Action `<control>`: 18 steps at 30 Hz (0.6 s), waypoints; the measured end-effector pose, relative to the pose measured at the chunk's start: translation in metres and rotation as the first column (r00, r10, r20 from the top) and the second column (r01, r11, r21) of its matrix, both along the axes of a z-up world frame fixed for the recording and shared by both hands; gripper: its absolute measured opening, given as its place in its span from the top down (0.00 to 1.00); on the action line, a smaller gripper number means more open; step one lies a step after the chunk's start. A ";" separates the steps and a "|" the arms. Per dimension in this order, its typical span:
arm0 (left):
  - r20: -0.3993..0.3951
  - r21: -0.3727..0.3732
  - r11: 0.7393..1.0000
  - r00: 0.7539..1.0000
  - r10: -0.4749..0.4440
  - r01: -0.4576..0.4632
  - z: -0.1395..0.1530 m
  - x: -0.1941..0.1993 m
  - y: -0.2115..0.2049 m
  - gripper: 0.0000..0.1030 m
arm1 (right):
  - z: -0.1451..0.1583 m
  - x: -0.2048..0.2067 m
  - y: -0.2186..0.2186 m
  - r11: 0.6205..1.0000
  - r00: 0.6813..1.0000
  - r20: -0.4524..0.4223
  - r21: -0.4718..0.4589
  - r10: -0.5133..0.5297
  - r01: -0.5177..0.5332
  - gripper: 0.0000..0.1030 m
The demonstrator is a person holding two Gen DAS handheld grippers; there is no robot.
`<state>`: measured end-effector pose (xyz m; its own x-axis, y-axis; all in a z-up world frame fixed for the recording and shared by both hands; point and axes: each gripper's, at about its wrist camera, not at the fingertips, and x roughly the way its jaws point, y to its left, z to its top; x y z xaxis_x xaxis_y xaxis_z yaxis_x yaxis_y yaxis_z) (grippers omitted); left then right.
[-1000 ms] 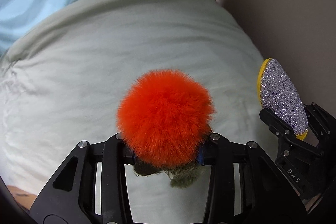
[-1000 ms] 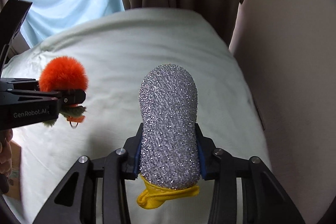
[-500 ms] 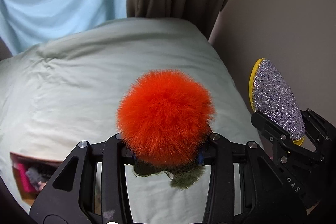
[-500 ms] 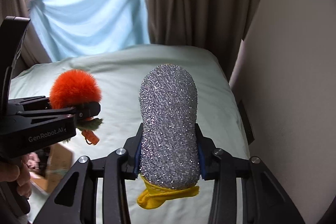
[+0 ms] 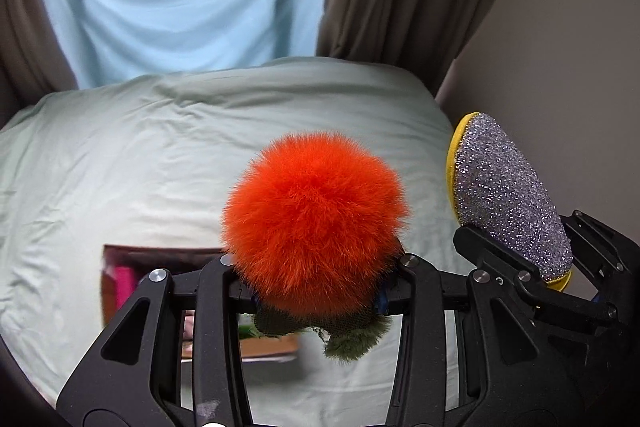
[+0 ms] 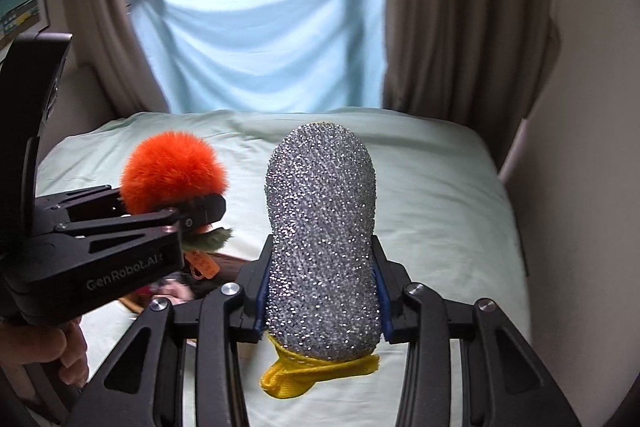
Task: Organize soft objects
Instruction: 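Lift and carry the pom-pom with the left gripper while the right carries the sponge brush to the box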
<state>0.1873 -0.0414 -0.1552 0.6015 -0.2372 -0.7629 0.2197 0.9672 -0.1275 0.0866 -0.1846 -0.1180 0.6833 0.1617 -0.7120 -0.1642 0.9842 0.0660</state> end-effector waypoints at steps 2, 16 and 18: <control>-0.005 0.016 1.000 1.000 0.018 -0.017 -0.002 -0.006 0.025 0.66 | -0.002 0.000 0.022 1.000 1.000 -0.010 0.003 0.024 -0.024 0.64; -0.117 0.071 0.991 0.986 0.122 -0.114 -0.054 -0.017 0.193 0.66 | -0.067 0.023 0.166 0.996 0.982 -0.166 0.023 0.093 -0.090 0.64; -0.138 0.077 0.991 0.983 0.117 -0.107 -0.067 -0.014 0.207 0.66 | -0.076 0.027 0.180 0.997 0.978 -0.191 0.028 0.080 -0.076 0.64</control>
